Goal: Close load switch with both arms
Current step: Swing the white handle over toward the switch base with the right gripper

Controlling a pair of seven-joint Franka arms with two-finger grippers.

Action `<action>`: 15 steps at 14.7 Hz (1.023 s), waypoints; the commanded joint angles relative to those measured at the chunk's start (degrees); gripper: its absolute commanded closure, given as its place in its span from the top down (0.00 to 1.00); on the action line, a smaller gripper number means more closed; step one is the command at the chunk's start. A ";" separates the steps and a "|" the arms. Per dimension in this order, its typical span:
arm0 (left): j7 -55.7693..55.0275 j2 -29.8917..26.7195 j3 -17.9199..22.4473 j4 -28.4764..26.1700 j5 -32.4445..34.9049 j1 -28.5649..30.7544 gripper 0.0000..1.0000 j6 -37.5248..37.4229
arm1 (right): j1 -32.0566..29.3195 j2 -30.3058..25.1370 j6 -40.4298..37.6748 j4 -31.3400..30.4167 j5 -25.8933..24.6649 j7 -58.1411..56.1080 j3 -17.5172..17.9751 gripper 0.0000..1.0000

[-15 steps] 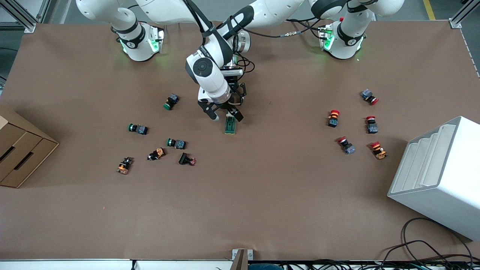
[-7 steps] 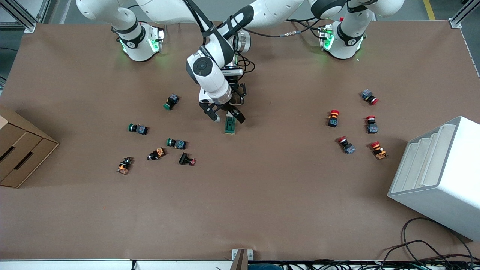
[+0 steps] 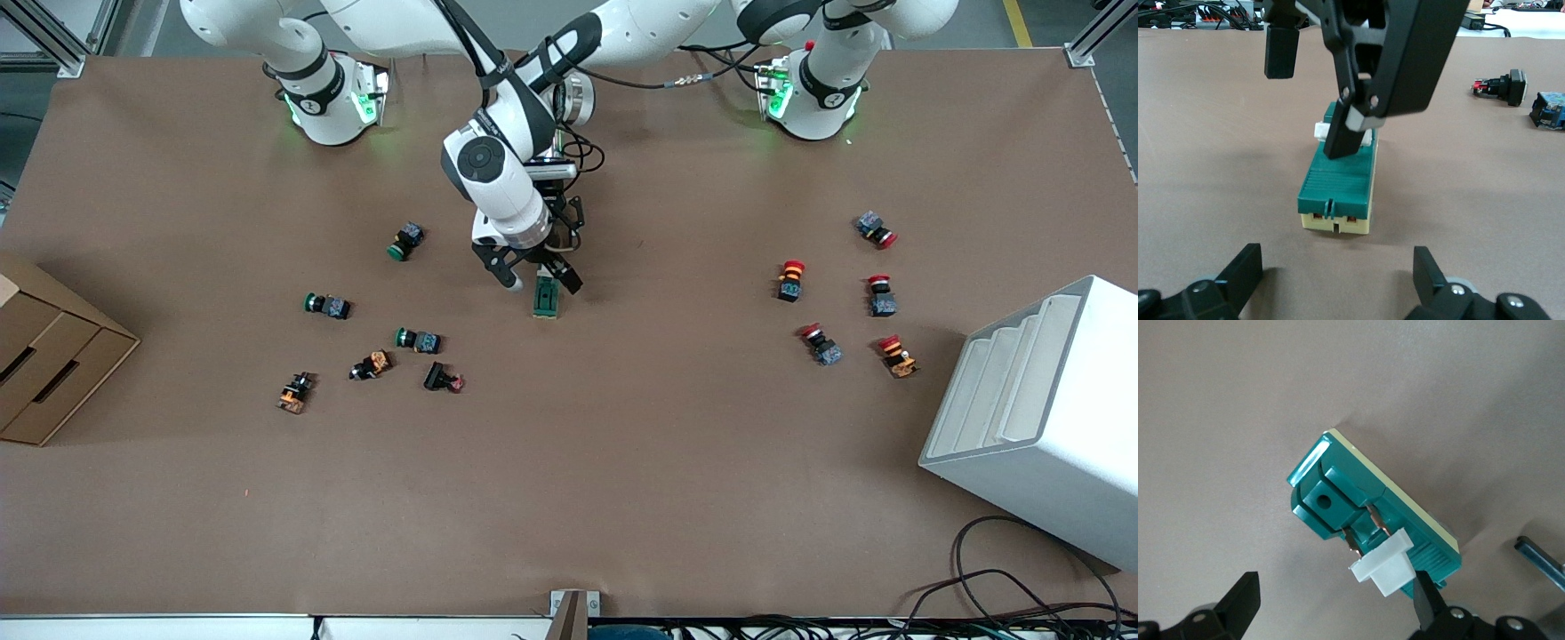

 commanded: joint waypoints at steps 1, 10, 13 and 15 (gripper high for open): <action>-2.97 2.57 -0.14 0.11 0.00 -0.53 1.00 1.00 | -2.09 0.81 1.90 3.21 0.47 -1.15 -0.48 1.00; -2.97 2.65 -0.14 0.20 0.80 -0.01 1.00 1.00 | -3.94 1.07 1.81 4.26 0.30 -2.73 -0.57 1.00; -2.97 2.65 -0.14 0.20 0.80 -0.01 1.00 1.00 | -4.21 1.43 1.90 5.05 0.30 -2.82 -0.57 1.00; -2.97 2.65 -0.05 0.11 0.80 -0.01 1.00 1.00 | -4.38 1.69 1.90 5.58 0.30 -2.91 -0.66 1.00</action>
